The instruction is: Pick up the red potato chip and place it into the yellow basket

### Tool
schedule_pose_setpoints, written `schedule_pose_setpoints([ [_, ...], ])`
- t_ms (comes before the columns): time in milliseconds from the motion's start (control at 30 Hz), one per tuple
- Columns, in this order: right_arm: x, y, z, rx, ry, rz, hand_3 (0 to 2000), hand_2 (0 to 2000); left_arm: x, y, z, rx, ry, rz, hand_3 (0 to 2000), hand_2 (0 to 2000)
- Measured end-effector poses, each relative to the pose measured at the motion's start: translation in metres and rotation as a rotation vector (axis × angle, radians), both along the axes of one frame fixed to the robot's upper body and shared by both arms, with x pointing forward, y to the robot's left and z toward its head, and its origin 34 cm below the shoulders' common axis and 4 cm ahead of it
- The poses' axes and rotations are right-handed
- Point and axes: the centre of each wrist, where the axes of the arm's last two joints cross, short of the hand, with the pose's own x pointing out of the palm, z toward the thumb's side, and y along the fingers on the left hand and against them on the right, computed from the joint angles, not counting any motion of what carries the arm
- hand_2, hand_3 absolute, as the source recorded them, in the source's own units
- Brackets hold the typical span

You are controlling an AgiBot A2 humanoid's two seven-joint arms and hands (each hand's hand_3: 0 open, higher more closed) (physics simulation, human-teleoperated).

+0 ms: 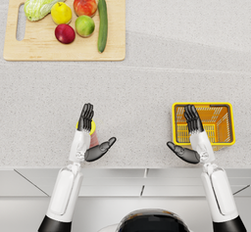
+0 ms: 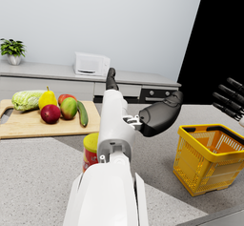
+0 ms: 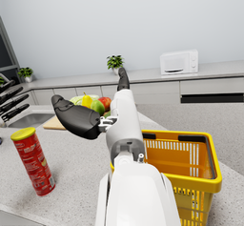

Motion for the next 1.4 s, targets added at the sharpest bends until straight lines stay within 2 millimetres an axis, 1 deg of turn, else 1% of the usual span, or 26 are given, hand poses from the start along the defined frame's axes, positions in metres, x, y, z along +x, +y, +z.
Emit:
schedule_pose_setpoints([
  [67,0.001,-0.004,0.009,0.029,-0.046,-0.039,0,0,0.002,0.001,0.006,-0.016,-0.042,-0.002,0,0],
  [133,0.003,-0.012,0.021,0.055,-0.098,-0.085,0,0,0.005,0.005,0.013,-0.034,-0.081,0.011,0,0],
  [267,0.004,-0.029,0.034,-0.072,-0.201,-0.231,0,0,0.005,0.013,0.023,0.104,-0.174,0.107,0,0],
  [433,-0.001,-0.044,0.034,-0.248,-0.250,-0.374,0,0,0.002,0.027,0.025,0.295,-0.232,0.239,0,0],
  [533,-0.002,-0.048,0.034,-0.289,-0.259,-0.412,0,0,0.002,0.035,0.021,0.357,-0.227,0.293,0,0],
  [567,-0.002,-0.048,0.033,-0.295,-0.258,-0.418,0,0,0.003,0.037,0.017,0.369,-0.211,0.303,0,0],
  [633,-0.003,-0.047,0.032,-0.303,-0.256,-0.419,0,0,0.007,0.039,0.003,0.389,-0.156,0.305,0,0],
  [833,-0.003,-0.038,0.029,-0.305,-0.252,-0.388,0,0,0.021,0.039,-0.057,0.432,0.071,0.272,0,0],
  [1133,0.000,-0.023,0.032,-0.286,-0.270,-0.346,0,0,0.034,0.045,-0.120,0.451,0.321,0.262,0,0],
  [1233,0.002,-0.019,0.030,-0.282,-0.263,-0.331,0,0,0.034,0.041,-0.134,0.459,0.375,0.243,0,0],
  [1333,0.002,-0.016,0.027,-0.281,-0.250,-0.318,0,0,0.036,0.037,-0.139,0.457,0.392,0.237,0,0],
  [1367,0.003,-0.015,0.025,-0.281,-0.244,-0.314,0,0,0.036,0.037,-0.137,0.452,0.386,0.241,327,1361],
  [1400,0.003,-0.014,0.023,-0.282,-0.237,-0.310,0,0,0.036,0.037,-0.133,0.445,0.372,0.227,653,2000],
])
